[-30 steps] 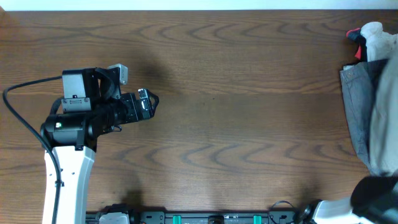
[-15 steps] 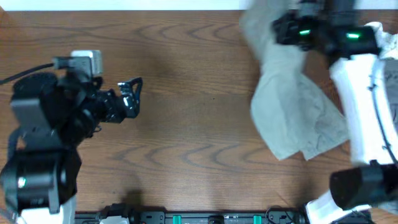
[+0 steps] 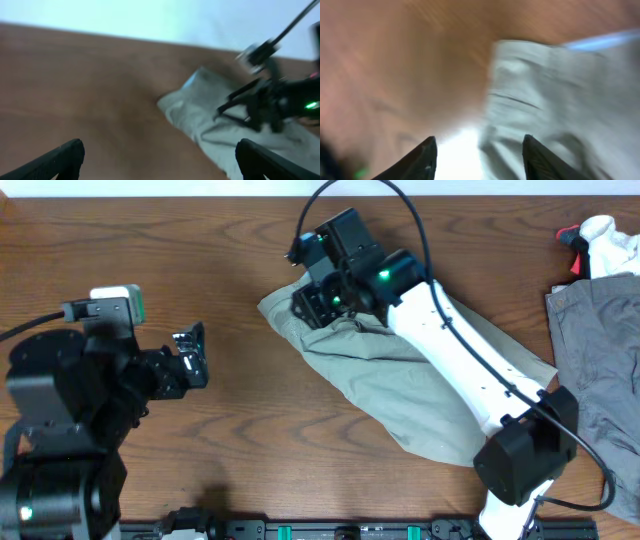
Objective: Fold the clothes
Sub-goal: 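Drag the trousers with the right gripper to the table center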
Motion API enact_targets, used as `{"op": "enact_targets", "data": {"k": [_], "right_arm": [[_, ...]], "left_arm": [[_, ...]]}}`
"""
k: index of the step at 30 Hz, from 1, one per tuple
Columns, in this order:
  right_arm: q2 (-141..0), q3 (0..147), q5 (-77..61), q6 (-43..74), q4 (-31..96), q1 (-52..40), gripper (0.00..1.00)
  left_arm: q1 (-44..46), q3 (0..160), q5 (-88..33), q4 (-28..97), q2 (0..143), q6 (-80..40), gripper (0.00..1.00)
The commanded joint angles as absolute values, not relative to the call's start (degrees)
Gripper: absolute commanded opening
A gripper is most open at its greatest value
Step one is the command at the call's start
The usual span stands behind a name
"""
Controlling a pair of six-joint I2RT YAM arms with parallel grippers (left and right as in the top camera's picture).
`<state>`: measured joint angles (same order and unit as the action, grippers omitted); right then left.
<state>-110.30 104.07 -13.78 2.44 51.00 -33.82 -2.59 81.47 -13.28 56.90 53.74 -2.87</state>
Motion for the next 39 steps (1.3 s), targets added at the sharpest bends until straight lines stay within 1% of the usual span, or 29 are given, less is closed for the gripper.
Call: {"op": "enact_targets", "data": {"k": [1,3,4,7,12,15,19,21,22,27,28,30,34,36,38,39], "right_arm": [[-107.1,104.5,-1.3,4.5,53.9,-28.3,0.61],[-107.2,104.5,-2.3,5.8,55.6,-24.7,0.7],[-107.7,104.4,-5.1,5.9,56.1,-22.3,0.73],[-109.6,104.2,-16.2,5.5,56.3,-17.8,0.75],[-116.7,104.1,-20.1,5.0,53.6,-16.6,0.76],[-121.5,104.1,-28.3,-3.2,52.3,-18.0,0.72],[-124.9,104.1,-28.1,-6.2,54.9,-21.1,0.7],[-125.6,104.1,-27.7,-7.0,57.4,-22.9,0.67],[-125.7,104.1,-27.8,-8.2,59.2,-24.3,0.63],[-124.1,104.1,-30.4,-15.1,65.6,-30.4,0.25],[-123.4,104.1,-31.5,-16.0,66.7,-32.0,0.19],[-122.5,104.1,-31.5,-16.1,67.8,-34.9,0.12],[-121.8,104.1,-30.7,-17.0,69.1,-41.0,0.1],[-121.8,104.1,-27.5,-17.0,69.4,-44.1,0.13],[-121.8,104.1,-24.6,-17.9,70.3,-46.9,0.21],[-121.8,104.1,-24.2,-20.6,71.5,-48.4,0.25]], "left_arm": [[-2.9,82.2,-13.5,58.7,57.2,-2.2,0.98],[-2.8,82.2,-14.9,59.6,59.7,-2.2,0.98],[-2.8,82.2,-15.6,60.1,61.3,-2.2,0.98],[-2.8,82.2,-16.7,61.4,65.0,-2.2,0.98],[-2.8,82.2,-17.5,63.9,70.4,-2.2,0.98],[-2.8,82.2,-17.5,65.0,71.0,-2.2,0.98],[-2.8,82.2,-17.3,65.9,70.0,-1.8,0.98],[-2.8,82.2,-17.3,65.9,69.1,-1.4,0.98],[-2.8,82.2,-17.3,65.9,68.6,-1.0,0.98],[-2.8,82.2,-16.9,65.1,66.4,0.4,0.98],[-2.8,82.2,-16.6,65.1,66.0,0.4,0.98],[-2.8,82.2,-15.3,65.1,65.3,0.4,0.98],[-2.8,82.2,-13.0,65.0,64.0,0.4,0.98],[-2.8,82.2,-11.4,64.9,63.4,0.4,0.98],[-2.8,82.2,-10.3,64.6,62.7,0.4,0.98],[-2.8,82.2,-10.2,64.3,62.4,0.4,0.98]]}}
